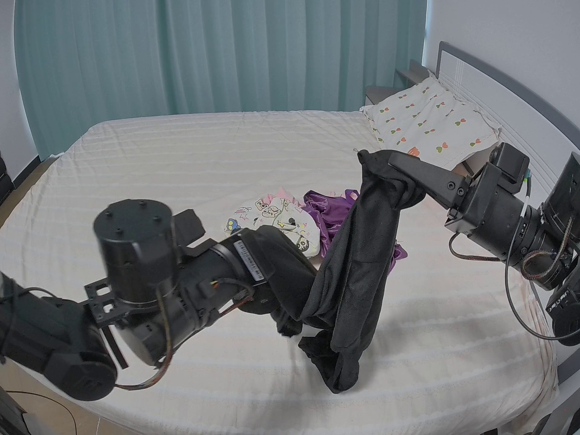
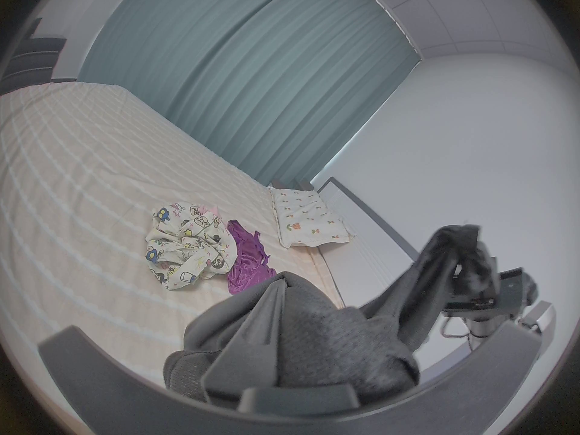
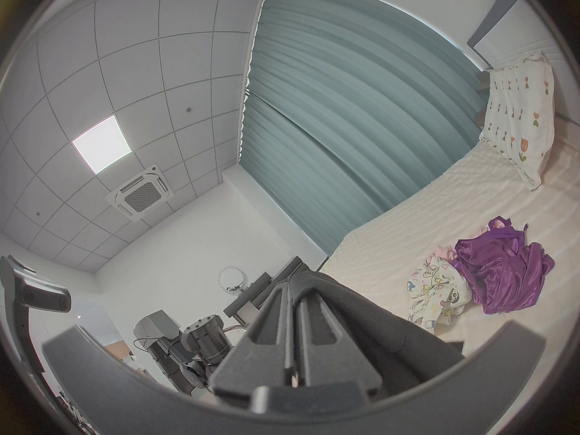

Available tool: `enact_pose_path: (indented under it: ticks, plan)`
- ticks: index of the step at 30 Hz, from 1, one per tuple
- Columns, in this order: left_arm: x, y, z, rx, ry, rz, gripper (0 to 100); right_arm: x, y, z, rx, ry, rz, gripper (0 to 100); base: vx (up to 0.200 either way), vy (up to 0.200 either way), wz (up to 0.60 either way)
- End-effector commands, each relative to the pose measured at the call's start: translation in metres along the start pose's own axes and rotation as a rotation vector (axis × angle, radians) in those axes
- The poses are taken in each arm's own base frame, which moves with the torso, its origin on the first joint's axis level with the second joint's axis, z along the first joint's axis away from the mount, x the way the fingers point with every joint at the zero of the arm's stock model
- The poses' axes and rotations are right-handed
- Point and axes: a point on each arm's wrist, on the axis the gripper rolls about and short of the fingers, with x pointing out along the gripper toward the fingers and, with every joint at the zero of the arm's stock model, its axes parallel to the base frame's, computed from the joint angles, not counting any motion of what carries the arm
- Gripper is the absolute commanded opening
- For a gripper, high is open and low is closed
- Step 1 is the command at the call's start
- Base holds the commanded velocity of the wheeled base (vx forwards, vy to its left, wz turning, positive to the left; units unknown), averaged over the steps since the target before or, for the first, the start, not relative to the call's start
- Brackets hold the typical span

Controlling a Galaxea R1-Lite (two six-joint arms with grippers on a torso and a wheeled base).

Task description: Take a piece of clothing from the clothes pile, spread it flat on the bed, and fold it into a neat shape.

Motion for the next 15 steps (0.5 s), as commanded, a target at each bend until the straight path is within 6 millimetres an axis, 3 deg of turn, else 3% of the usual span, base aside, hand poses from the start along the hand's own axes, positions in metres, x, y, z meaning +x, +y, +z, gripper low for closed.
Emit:
enact_pose_path:
  ticks: [1, 5, 15]
  plan:
    - [-0.039, 0.018, 0.001, -0.001, 0.026, 0.016, 0, -0.011, -0.010, -0.015, 0.028, 0.034, -0.049, 0, 0.000, 0.000, 0.00]
    - [-0.026, 0.036, -0.022, 0.000, 0.107, 0.098, 0, -0.011, -0.030, -0.036, 0.066, 0.108, -0.122, 0, 0.000, 0.000, 0.00]
    - [-0.019, 0.053, -0.033, -0.118, 0.140, 0.116, 0, -0.022, -0.051, -0.049, 0.139, 0.148, -0.220, 0, 0.000, 0.000, 0.00]
